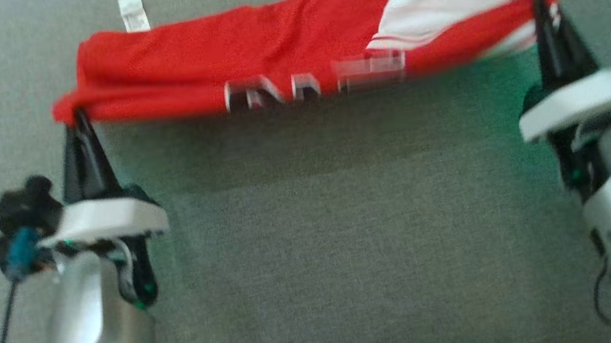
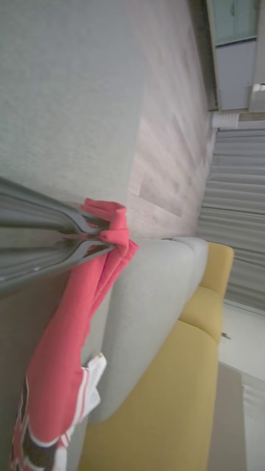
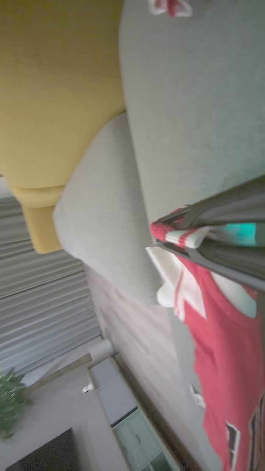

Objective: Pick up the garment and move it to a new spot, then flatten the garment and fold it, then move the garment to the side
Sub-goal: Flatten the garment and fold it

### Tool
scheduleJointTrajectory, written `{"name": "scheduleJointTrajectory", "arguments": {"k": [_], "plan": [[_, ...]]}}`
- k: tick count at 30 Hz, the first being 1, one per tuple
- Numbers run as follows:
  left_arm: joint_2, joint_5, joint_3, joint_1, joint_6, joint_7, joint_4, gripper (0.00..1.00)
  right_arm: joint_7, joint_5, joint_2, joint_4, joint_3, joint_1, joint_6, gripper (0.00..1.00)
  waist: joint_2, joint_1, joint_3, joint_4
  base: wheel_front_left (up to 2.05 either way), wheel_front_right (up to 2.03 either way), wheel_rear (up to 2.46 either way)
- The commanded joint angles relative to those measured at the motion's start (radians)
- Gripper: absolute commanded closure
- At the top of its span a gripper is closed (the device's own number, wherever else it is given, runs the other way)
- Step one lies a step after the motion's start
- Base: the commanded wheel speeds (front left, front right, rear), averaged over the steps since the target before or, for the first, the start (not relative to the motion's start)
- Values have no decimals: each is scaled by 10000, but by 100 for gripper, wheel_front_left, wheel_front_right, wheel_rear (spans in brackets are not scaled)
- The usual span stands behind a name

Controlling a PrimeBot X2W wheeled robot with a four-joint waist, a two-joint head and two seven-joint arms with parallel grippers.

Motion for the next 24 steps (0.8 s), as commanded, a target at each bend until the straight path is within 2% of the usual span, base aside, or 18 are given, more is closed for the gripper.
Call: {"name": "scheduleJointTrajectory", "arguments": {"k": [1, 7, 15, 21, 22, 23, 24], "plan": [[306, 162, 550, -460, -65, -49, -529, 100, -35, 200, -246, -480, 240, -677, 33, 100, 0, -2, -417, -22, 0, 0, 0], [336, 491, 1038, -2, -181, -49, -603, 100, 73, 872, -640, -556, 405, -776, 33, 100, 0, -2, -1309, -104, 0, 0, 0], [223, 232, 1228, 1848, -150, -49, -235, 100, 506, 1457, -937, -968, 853, 1083, 33, 100, 0, -2, -1636, -204, 0, 0, 0], [208, -723, 431, 3004, 122, -49, 32, 100, 748, 1899, -895, -1443, 1148, 2691, 33, 100, 0, -2, -1500, -203, 0, 0, 0], [207, -766, 265, 3099, 189, -49, 21, 100, 790, 1948, -886, -1485, 1138, 2856, 33, 73, 0, -2, -1487, -199, 0, 0, 0], [207, -824, 133, 3171, 261, -49, -21, 76, 835, 1981, -876, -1516, 1101, 2985, 33, 35, 0, -2, -1479, -196, 0, 0, 0], [207, -864, 36, 3216, 345, -49, -72, 15, 839, 1998, -868, -1561, 1037, 3070, 33, 0, 0, -2, -1472, -191, 0, 0, 0]]}}
